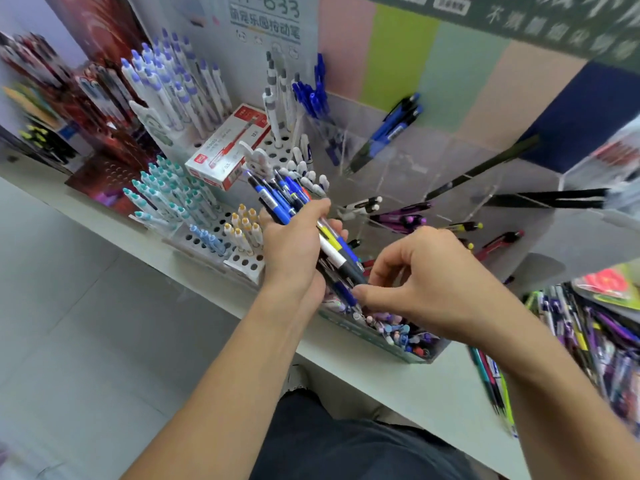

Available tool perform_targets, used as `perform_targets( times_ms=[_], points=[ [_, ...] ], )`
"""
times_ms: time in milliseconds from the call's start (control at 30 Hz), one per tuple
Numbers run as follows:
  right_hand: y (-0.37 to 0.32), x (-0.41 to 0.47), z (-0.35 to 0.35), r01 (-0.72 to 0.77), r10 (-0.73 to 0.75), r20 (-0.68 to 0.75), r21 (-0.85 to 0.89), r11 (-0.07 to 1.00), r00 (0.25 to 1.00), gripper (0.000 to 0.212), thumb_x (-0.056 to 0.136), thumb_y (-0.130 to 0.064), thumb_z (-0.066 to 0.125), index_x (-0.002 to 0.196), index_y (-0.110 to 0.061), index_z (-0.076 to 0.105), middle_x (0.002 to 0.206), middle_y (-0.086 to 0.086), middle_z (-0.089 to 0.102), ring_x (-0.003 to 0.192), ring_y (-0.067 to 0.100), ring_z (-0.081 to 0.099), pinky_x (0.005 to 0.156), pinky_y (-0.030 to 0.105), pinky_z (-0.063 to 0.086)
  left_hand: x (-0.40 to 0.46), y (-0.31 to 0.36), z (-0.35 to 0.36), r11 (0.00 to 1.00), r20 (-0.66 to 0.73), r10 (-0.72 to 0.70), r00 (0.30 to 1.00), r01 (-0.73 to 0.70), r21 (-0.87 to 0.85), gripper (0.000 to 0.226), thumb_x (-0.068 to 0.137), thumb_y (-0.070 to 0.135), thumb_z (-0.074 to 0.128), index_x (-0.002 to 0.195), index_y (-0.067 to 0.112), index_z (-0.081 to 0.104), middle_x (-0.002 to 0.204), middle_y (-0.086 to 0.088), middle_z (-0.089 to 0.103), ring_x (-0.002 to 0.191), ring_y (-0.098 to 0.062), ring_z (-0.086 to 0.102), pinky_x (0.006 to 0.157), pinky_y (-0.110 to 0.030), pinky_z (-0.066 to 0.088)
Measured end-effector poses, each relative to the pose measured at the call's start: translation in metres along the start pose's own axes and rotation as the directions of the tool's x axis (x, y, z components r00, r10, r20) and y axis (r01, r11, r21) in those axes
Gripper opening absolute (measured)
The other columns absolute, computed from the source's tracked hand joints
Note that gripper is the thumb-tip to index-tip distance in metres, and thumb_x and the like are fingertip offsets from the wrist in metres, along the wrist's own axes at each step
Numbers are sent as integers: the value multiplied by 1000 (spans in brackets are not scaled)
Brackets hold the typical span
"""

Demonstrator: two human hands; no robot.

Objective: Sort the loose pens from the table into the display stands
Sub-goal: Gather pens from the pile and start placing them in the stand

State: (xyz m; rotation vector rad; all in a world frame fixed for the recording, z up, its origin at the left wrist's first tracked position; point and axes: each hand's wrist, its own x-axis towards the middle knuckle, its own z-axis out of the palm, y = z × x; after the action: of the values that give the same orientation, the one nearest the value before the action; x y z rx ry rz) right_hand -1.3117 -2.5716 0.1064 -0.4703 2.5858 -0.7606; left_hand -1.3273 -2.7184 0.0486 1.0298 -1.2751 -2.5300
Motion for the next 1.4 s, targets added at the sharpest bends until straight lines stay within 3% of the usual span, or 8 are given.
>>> perform_targets(
  times_ms=[233,400,533,700,833,900,1200,1400],
  points=[
    [20,-21,-9,19,-30,-92,-112,994,995,29,90,-47,69,71,-26,73,59,-9,67,56,5,62,57,25,51,1,-7,10,976,-62,-130,990,116,-184,36,83,7,68,115,9,51,71,-5,55,51,-16,58,53,-26,53],
    [49,-28,-18,2,31,-117,273,962,993,14,85,-33,74,74,-27,79,58,-8,66,49,4,53,51,14,41,12,1,6,989,-86,-63,994,51,-140,36,81,10,73,108,9,49,68,-6,52,53,-19,54,52,-27,50],
    [60,-15,-16,-14,60,-22,844,536,998,24,84,-21,66,104,-19,79,71,8,66,61,13,54,56,18,46,6,15,8,999,20,29,999,-29,-23,13,91,5,70,85,3,58,60,-5,52,50,-15,50,47,-24,47],
    [26,12,-24,169,-48,-162,955,243,986,9,86,-7,66,92,-14,69,91,14,76,81,22,71,68,23,55,7,31,-7,997,220,3,975,-20,75,17,94,15,68,80,7,62,62,-1,50,49,-10,48,45,-22,45],
    [24,41,-28,263,86,-523,555,789,848,15,82,-3,75,82,-17,70,75,0,71,64,11,62,56,27,51,7,30,-21,994,261,-14,965,-15,111,9,93,12,67,85,10,63,73,-3,57,52,-11,50,45,-23,45],
    [24,62,-19,199,58,-585,365,910,809,15,78,-4,74,80,-19,71,68,-6,67,56,4,56,53,19,44,5,26,-24,993,283,-26,959,-9,120,8,94,9,66,88,12,61,74,-3,58,52,-12,49,45,-24,45],
    [21,107,10,-25,111,-461,188,982,880,3,82,-19,74,81,-22,76,69,-13,66,65,1,59,55,10,38,5,19,-34,975,412,-136,901,47,219,14,93,9,65,105,8,60,80,-4,65,58,-17,60,47,-27,49],
    [21,79,-3,-5,67,-529,117,993,846,19,87,-34,76,104,-23,75,80,-10,69,67,-4,58,61,10,41,5,14,-36,935,466,-243,851,79,345,17,81,19,79,90,9,69,69,-9,63,54,-21,55,45,-26,49]
  ],
)
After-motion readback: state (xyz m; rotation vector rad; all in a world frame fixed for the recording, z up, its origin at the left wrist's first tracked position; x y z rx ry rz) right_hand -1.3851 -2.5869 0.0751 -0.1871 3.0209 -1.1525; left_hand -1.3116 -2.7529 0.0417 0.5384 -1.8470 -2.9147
